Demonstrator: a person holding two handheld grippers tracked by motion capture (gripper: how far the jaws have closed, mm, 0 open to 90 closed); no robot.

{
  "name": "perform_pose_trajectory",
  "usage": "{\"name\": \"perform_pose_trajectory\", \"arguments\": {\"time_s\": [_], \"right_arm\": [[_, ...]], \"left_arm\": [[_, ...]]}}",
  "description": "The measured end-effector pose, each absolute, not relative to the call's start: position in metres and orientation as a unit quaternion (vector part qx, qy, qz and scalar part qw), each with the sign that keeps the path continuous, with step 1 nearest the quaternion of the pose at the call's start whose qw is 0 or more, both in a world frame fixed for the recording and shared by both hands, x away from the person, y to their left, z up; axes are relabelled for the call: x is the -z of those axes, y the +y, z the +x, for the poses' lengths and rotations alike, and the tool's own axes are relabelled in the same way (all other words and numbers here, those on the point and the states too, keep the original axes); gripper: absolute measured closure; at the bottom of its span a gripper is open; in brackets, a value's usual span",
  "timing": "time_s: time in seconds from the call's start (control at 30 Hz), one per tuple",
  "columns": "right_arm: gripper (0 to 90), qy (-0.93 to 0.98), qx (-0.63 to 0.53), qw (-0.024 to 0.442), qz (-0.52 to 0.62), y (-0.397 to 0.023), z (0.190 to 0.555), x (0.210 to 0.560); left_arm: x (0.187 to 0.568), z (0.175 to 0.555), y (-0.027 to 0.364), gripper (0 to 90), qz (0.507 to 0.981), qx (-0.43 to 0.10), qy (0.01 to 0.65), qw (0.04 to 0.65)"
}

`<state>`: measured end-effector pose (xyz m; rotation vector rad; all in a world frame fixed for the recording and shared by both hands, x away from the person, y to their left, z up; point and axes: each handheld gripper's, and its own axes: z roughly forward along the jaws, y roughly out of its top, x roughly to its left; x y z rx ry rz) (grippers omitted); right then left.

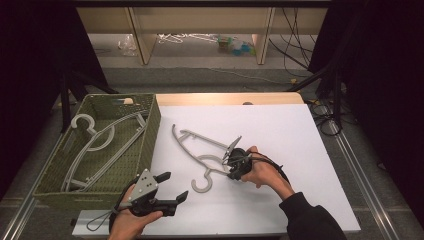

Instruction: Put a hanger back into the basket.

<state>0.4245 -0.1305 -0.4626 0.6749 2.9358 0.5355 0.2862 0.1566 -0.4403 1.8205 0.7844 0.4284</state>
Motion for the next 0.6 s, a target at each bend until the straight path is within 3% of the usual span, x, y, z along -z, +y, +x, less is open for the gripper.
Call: {"name": "perform_pose_trajectory", "arguments": {"time_s": [0.6], "right_arm": [[80.3, 0.970, -0.164, 0.039, 0.176, -0.1283, 0.4262, 0.4620]], "left_arm": [[0.4372, 0.2880, 0.1610, 17.9, 0.760, -0.181, 0.328, 0.530]]}}
